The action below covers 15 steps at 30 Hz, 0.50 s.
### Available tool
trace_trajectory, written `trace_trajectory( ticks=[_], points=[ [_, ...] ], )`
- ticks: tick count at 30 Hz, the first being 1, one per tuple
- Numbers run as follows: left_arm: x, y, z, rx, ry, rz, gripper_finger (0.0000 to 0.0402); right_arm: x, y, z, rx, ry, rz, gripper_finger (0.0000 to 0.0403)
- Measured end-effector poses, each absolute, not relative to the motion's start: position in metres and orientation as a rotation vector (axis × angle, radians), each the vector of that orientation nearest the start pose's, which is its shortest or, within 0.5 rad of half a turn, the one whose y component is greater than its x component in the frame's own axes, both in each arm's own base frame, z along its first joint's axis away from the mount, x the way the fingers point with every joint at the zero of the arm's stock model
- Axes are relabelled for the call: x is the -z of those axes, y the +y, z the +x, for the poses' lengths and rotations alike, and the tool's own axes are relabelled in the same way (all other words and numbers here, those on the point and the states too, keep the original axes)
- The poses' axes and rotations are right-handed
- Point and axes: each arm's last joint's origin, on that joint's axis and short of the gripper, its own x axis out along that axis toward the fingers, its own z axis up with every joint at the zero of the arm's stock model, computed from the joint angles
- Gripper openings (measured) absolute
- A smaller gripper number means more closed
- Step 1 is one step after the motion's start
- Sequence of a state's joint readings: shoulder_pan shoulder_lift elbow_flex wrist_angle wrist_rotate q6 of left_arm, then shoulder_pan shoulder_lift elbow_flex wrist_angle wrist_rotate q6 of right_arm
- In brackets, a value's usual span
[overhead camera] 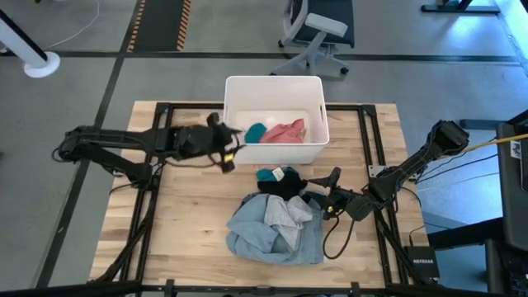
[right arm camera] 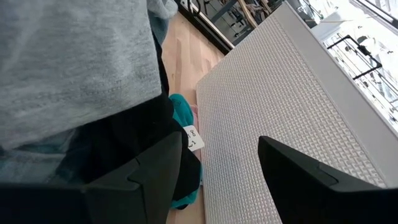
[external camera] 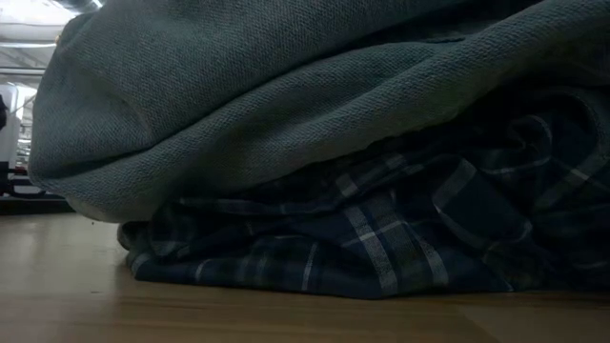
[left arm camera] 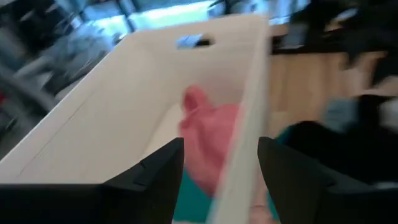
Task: Sort clothes
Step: Put the blue sock into the white laundry bin
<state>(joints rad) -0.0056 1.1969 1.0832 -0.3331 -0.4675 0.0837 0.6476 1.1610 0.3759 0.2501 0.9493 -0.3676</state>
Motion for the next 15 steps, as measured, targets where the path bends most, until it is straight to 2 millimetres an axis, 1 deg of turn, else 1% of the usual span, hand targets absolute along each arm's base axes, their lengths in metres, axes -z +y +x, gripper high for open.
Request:
trace_trajectory(
  ticks=[5, 8, 12, 15],
  points=[
    [-0.340, -0.020, 0.257, -0.297, 0.449, 0.188, 0.0191, -0.172, 0.104, 0.176, 0.226, 0.431, -0.746, 0.0232],
    [-0.330, -0.034, 0.257, -0.233, 0.464, 0.175, 0.0192, -0.172, 0.104, 0.176, 0.226, 0.430, -0.744, 0.0232],
    [-0.315, -0.046, 0.258, -0.200, 0.504, 0.150, 0.0193, -0.172, 0.104, 0.176, 0.226, 0.430, -0.741, 0.0232],
    [-0.304, -0.054, 0.265, -0.174, 0.533, 0.132, 0.0193, -0.172, 0.104, 0.176, 0.228, 0.430, -0.741, 0.0232]
  ],
)
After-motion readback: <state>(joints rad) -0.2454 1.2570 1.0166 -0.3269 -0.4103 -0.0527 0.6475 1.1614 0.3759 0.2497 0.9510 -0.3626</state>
